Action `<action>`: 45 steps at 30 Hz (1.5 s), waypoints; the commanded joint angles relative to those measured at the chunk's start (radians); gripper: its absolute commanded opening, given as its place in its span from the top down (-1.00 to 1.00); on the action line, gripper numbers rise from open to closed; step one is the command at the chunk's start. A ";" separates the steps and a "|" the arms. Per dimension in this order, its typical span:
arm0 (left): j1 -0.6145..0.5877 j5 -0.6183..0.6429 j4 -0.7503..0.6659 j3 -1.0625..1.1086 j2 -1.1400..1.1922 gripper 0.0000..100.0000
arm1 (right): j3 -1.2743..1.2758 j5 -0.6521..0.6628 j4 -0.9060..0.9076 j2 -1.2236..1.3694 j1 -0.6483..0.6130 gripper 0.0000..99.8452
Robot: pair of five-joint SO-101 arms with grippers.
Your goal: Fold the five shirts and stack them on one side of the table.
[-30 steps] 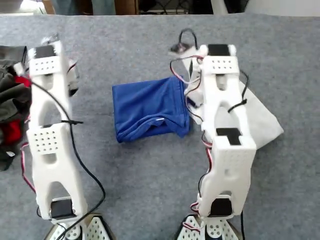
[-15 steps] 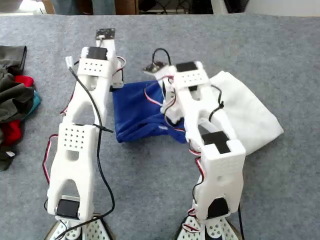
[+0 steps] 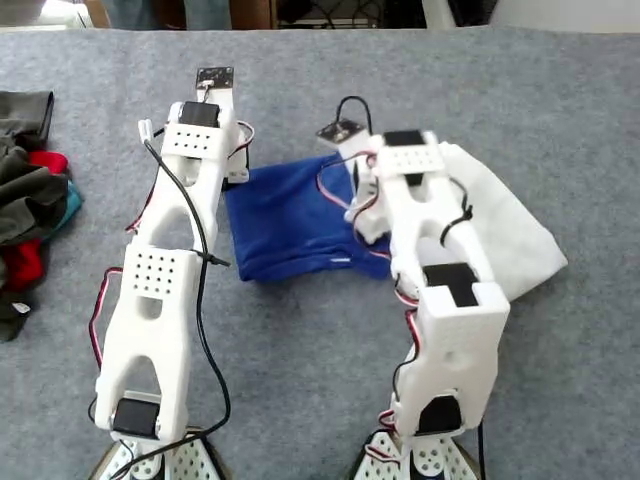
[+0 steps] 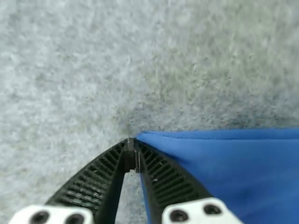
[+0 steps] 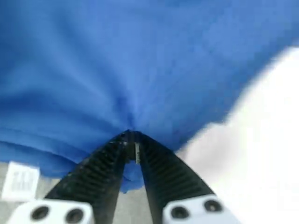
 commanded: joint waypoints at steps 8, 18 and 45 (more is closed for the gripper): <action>0.024 -0.120 0.195 -0.254 -0.215 0.94 | -0.700 -0.015 0.241 0.039 -0.009 0.97; 0.024 -0.126 0.121 0.240 -0.457 0.94 | -0.848 -0.020 0.336 0.150 0.029 0.97; 0.028 -0.028 -0.170 0.433 -0.342 0.94 | -0.226 -0.058 0.255 -0.176 -0.061 0.96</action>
